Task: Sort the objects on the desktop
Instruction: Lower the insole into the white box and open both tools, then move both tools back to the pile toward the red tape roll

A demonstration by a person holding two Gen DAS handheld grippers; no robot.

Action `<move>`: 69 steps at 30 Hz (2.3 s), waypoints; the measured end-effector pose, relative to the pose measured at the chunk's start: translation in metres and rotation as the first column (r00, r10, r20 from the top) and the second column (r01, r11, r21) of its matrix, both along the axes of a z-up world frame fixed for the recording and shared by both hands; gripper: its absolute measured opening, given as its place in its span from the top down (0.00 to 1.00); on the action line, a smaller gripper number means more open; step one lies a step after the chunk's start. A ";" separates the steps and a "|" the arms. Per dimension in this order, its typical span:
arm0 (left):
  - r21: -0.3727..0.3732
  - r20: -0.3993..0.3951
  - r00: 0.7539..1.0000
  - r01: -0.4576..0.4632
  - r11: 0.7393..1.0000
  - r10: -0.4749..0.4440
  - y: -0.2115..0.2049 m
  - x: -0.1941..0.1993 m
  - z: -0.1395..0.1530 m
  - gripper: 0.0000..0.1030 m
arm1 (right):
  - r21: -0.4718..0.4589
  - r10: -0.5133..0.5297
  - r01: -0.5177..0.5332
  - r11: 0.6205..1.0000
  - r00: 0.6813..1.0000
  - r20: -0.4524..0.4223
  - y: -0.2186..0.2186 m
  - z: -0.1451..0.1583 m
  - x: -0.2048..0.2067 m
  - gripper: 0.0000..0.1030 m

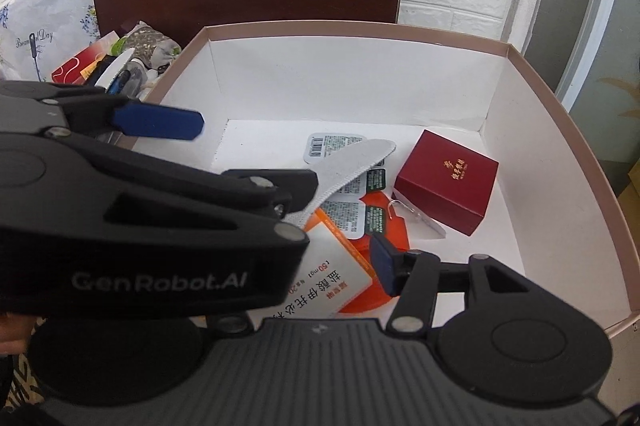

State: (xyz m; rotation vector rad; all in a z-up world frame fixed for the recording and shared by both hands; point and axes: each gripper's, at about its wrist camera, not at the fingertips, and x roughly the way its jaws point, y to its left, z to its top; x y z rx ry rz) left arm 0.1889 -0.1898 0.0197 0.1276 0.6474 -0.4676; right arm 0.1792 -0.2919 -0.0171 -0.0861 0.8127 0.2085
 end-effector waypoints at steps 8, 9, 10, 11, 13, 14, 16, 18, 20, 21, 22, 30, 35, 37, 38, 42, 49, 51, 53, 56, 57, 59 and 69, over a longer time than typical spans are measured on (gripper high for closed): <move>0.025 0.013 0.999 -0.031 0.999 0.031 0.003 -0.005 0.002 0.16 | 0.001 -0.021 0.021 1.000 0.999 0.028 0.001 0.004 -0.009 0.16; 0.024 0.014 0.999 -0.035 0.999 0.035 0.004 -0.006 0.002 0.15 | 0.001 -0.024 0.023 1.000 0.999 0.030 0.001 0.005 -0.010 0.16; 0.023 0.016 0.999 -0.039 0.999 0.039 0.005 -0.008 0.003 0.15 | 0.004 -0.026 0.026 1.000 0.999 0.032 0.001 0.006 -0.011 0.16; 0.021 0.020 0.999 -0.041 0.999 0.041 0.006 -0.010 0.004 0.15 | 0.009 -0.029 0.028 1.000 0.999 0.034 0.001 0.007 -0.012 0.16; 0.020 0.025 0.999 -0.046 0.999 0.046 0.009 -0.013 0.005 0.15 | 0.017 -0.034 0.033 0.999 0.999 0.037 0.002 0.009 -0.014 0.16; 0.018 0.026 0.998 -0.049 0.999 0.048 0.010 -0.015 0.006 0.15 | 0.019 -0.036 0.036 0.999 0.999 0.038 0.002 0.010 -0.016 0.16; 0.014 0.028 0.998 -0.052 0.999 0.052 0.013 -0.018 0.008 0.15 | 0.021 -0.041 0.040 0.999 0.998 0.041 0.004 0.012 -0.018 0.16; 0.008 0.032 0.998 -0.057 0.998 0.056 0.017 -0.022 0.009 0.15 | 0.022 -0.045 0.044 0.999 0.998 0.044 0.006 0.014 -0.021 0.16; 0.002 0.035 0.998 -0.060 0.998 0.060 0.020 -0.026 0.011 0.15 | 0.025 -0.048 0.047 0.999 0.998 0.047 0.009 0.016 -0.025 0.16; 0.000 0.037 0.997 -0.063 0.998 0.063 0.022 -0.028 0.012 0.15 | 0.026 -0.050 0.048 0.998 0.998 0.048 0.010 0.017 -0.027 0.16; -0.002 0.038 0.997 -0.067 0.998 0.067 0.024 -0.030 0.014 0.15 | 0.027 -0.052 0.051 0.998 0.997 0.051 0.011 0.019 -0.029 0.16; -0.030 0.090 0.991 -0.094 0.995 0.096 0.046 -0.057 0.028 0.15 | 0.076 -0.060 0.053 0.996 0.994 0.088 0.023 0.035 -0.053 0.16; -0.036 0.138 0.981 -0.132 0.991 0.136 0.070 -0.080 0.036 0.15 | 0.069 -0.038 0.029 0.997 0.991 0.129 0.043 0.044 -0.068 0.16; -0.050 0.151 0.975 -0.157 0.986 0.163 0.084 -0.089 0.037 0.15 | 0.056 -0.014 0.005 0.998 0.988 0.151 0.056 0.048 -0.074 0.16; -0.062 0.154 0.972 -0.170 0.984 0.178 0.092 -0.093 0.038 0.15 | 0.051 -0.001 -0.007 0.999 0.986 0.165 0.062 0.050 -0.078 0.16; -0.110 0.154 0.959 -0.222 0.969 0.238 0.129 -0.111 0.039 0.15 | 0.050 0.067 -0.080 0.996 0.976 0.209 0.092 0.057 -0.092 0.16; -0.144 0.135 0.923 -0.343 0.928 0.361 0.195 -0.134 0.029 0.15 | 0.073 0.190 -0.213 0.974 0.952 0.240 0.148 0.056 -0.108 0.16; -0.150 0.124 0.911 -0.374 0.915 0.393 0.212 -0.141 0.023 0.15 | 0.068 0.221 -0.245 0.967 0.943 0.249 0.164 0.053 -0.112 0.16; -0.155 0.106 0.900 -0.404 0.902 0.422 0.230 -0.145 0.015 0.15 | 0.055 0.249 -0.272 0.961 0.932 0.261 0.180 0.046 -0.116 0.16; -0.148 0.068 0.884 -0.449 0.881 0.462 0.254 -0.147 -0.003 0.15 | 0.037 0.283 -0.302 0.953 0.924 0.256 0.201 0.033 -0.119 0.16; -0.143 0.050 0.877 -0.467 0.872 0.478 0.262 -0.147 -0.009 0.15 | 0.029 0.293 -0.310 0.950 0.923 0.250 0.206 0.028 -0.119 0.16; -0.140 0.012 0.864 -0.497 0.857 0.503 0.275 -0.145 -0.022 0.15 | 0.019 0.307 -0.320 0.947 0.921 0.241 0.216 0.017 -0.118 0.16; -0.146 -0.143 0.856 -0.515 0.845 0.497 0.307 -0.113 -0.070 0.42 | -0.023 0.328 -0.331 0.943 0.922 0.206 0.257 -0.034 -0.099 0.28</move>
